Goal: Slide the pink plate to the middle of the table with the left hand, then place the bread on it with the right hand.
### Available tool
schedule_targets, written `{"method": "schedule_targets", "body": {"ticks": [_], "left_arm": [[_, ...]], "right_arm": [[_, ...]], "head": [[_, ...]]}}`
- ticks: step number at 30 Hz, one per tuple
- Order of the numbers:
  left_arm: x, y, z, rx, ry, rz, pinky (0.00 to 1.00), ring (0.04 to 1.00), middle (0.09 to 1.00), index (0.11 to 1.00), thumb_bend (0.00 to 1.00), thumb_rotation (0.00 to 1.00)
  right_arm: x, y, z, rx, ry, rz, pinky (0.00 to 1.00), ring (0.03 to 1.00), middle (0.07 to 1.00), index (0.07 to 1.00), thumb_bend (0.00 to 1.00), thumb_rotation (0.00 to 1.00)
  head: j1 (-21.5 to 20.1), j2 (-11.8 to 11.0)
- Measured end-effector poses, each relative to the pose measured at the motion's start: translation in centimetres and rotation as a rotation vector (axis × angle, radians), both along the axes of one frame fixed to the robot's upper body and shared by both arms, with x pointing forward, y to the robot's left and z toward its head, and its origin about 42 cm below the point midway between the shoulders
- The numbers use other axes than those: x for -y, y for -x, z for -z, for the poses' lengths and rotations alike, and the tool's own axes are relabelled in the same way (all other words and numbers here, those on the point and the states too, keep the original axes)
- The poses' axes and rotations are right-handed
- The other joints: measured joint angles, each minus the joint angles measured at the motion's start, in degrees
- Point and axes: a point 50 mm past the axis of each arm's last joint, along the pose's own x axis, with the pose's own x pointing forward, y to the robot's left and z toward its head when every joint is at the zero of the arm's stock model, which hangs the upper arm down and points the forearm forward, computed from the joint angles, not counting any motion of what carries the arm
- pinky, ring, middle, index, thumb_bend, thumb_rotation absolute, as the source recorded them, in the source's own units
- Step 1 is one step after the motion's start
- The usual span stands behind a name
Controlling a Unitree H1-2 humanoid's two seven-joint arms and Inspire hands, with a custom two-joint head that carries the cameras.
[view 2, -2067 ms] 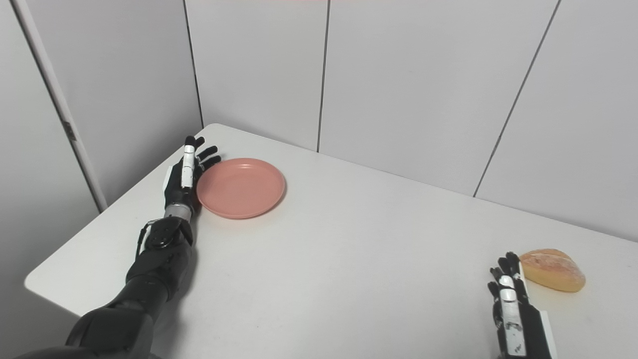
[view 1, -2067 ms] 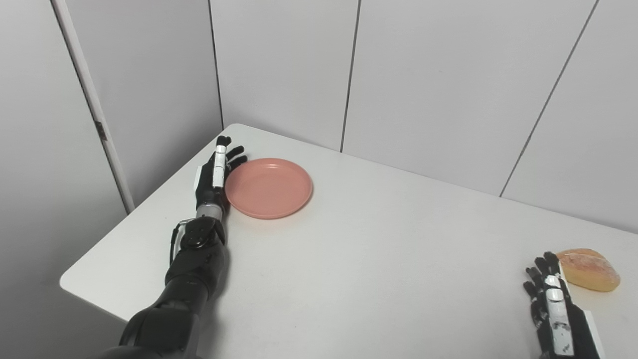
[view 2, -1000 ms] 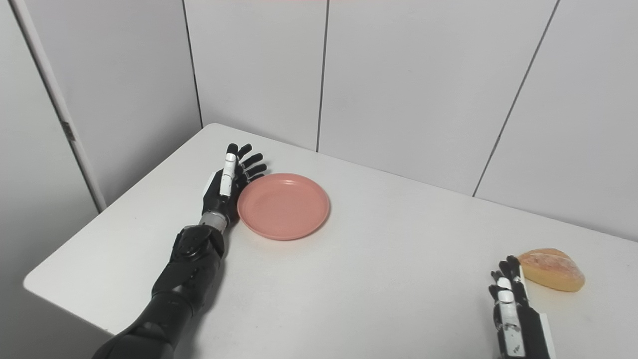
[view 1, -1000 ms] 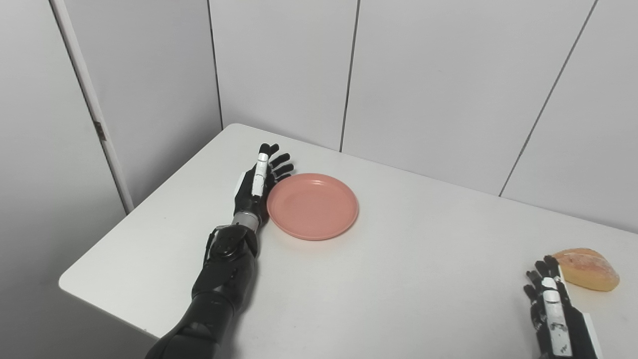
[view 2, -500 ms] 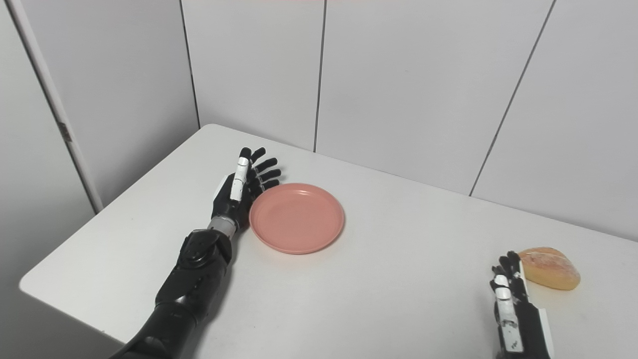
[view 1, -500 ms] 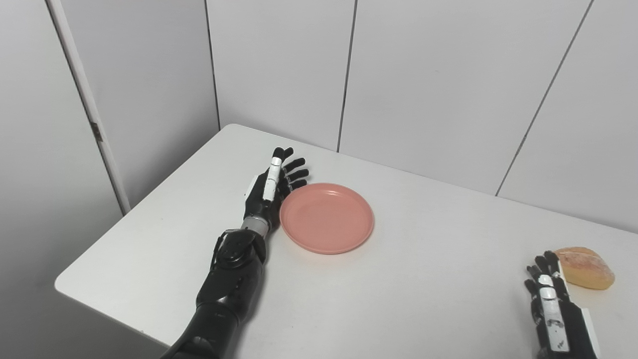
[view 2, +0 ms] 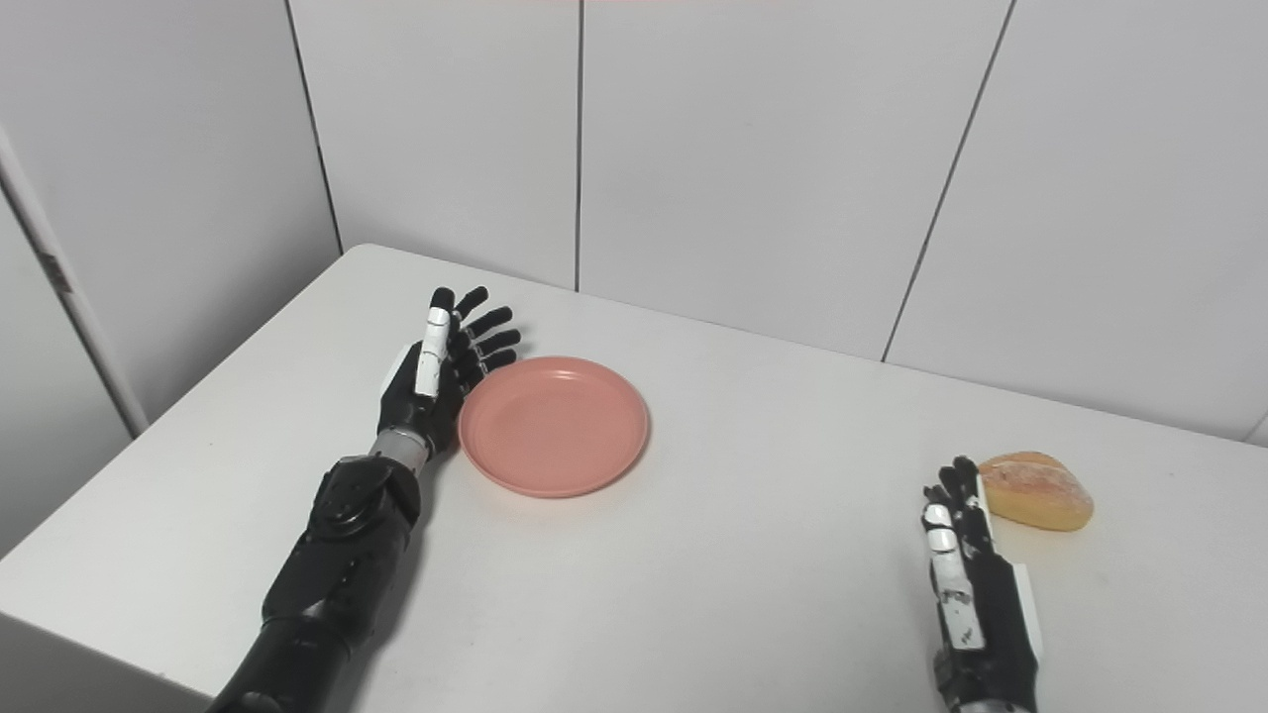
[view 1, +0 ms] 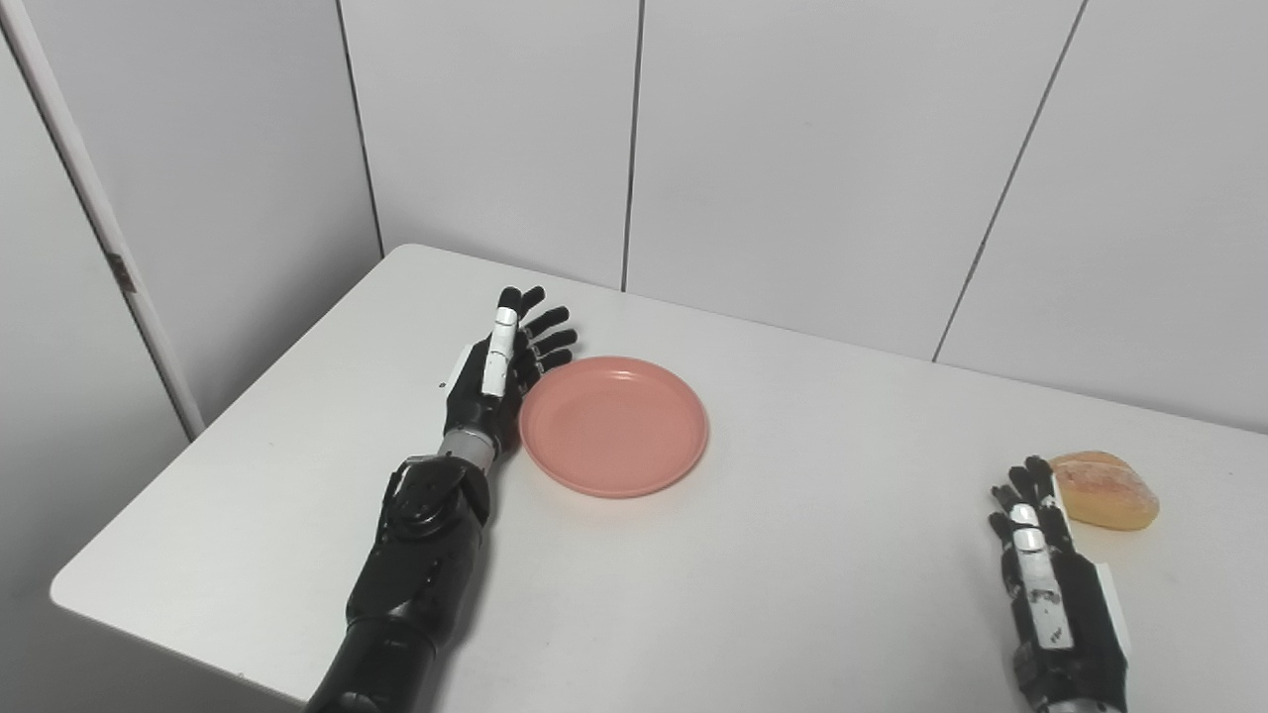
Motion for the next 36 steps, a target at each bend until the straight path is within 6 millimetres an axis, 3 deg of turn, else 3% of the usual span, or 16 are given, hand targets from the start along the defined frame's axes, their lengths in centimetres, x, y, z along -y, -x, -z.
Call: {"method": "schedule_targets", "body": {"ticks": [17, 27, 36], "left_arm": [[2.1, -0.1, -0.1, -0.029, -0.037, 0.05, 0.82, 0.789, 0.825, 0.882, 0.8, 0.94], [3.1, -0.2, 0.1, -0.059, -0.044, 0.089, 0.79, 0.785, 0.831, 0.881, 0.77, 0.93], [4.1, -0.2, 0.4, -0.064, -0.039, 0.123, 0.79, 0.781, 0.832, 0.875, 0.78, 0.89]], "right_arm": [[-1.3, 0.0, -0.9, 0.011, 0.016, 0.023, 1.0, 0.993, 0.988, 1.0, 0.62, 0.84], [-2.1, -0.1, -1.1, 0.004, 0.012, 0.033, 1.0, 0.993, 0.983, 1.0, 0.59, 0.85], [-2.9, -0.2, -0.9, -0.003, 0.023, 0.031, 1.0, 1.0, 0.993, 1.0, 0.6, 0.87]], "head": [[-5.27, 1.58], [-11.24, 1.23], [-13.1, 0.97]]}}
